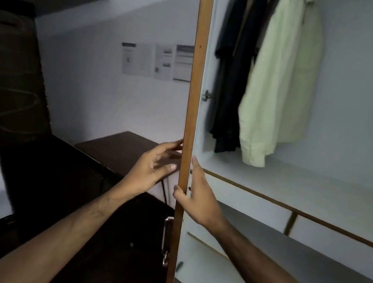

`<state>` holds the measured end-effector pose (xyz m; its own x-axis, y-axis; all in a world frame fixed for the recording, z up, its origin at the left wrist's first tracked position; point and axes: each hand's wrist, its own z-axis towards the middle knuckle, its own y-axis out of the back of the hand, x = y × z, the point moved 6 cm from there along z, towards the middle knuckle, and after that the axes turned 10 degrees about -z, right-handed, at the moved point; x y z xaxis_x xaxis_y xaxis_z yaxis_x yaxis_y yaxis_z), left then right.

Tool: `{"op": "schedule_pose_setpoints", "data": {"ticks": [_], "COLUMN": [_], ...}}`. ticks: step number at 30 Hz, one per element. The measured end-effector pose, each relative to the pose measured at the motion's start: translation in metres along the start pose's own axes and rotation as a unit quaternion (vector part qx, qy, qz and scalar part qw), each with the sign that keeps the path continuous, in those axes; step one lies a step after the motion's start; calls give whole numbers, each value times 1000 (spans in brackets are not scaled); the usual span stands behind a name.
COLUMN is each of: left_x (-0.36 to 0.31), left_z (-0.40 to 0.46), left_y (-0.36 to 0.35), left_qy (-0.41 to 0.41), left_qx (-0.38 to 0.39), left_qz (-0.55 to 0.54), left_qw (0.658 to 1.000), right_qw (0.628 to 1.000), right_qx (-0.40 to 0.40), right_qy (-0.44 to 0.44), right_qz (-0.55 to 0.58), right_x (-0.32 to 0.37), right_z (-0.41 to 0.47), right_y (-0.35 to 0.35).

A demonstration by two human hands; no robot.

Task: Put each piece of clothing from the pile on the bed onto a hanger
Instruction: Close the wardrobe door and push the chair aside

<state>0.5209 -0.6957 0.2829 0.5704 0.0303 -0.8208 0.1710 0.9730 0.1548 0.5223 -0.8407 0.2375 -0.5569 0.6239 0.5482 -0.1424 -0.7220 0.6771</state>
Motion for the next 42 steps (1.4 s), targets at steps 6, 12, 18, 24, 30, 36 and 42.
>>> {"op": "schedule_pose_setpoints", "data": {"ticks": [6, 12, 18, 24, 30, 36, 42], "left_x": [76, 128, 167, 185, 198, 216, 247], "left_z": [2, 17, 37, 69, 109, 171, 210], "left_y": [-98, -192, -286, -332, -341, -334, -336], "left_qy": [23, 33, 99, -5, -122, -176, -212], "left_qx": [71, 146, 173, 160, 110, 167, 196], "left_qz": [7, 89, 132, 244, 497, 587, 587], "left_qw": [997, 985, 971, 956, 852, 772, 756], "right_qw": [1000, 995, 978, 808, 682, 656, 651], "right_qx": [-20, -72, -85, -125, -63, -58, -11], "right_qy": [2, -60, -149, -37, -41, -82, -144], "right_qz": [2, -39, -116, -574, -727, -748, -745], "right_x": [-52, -129, -196, -213, -256, -296, -334], "right_z": [-35, -64, -65, -46, -22, -3, 19], "right_y": [74, 142, 205, 238, 258, 270, 274]}}
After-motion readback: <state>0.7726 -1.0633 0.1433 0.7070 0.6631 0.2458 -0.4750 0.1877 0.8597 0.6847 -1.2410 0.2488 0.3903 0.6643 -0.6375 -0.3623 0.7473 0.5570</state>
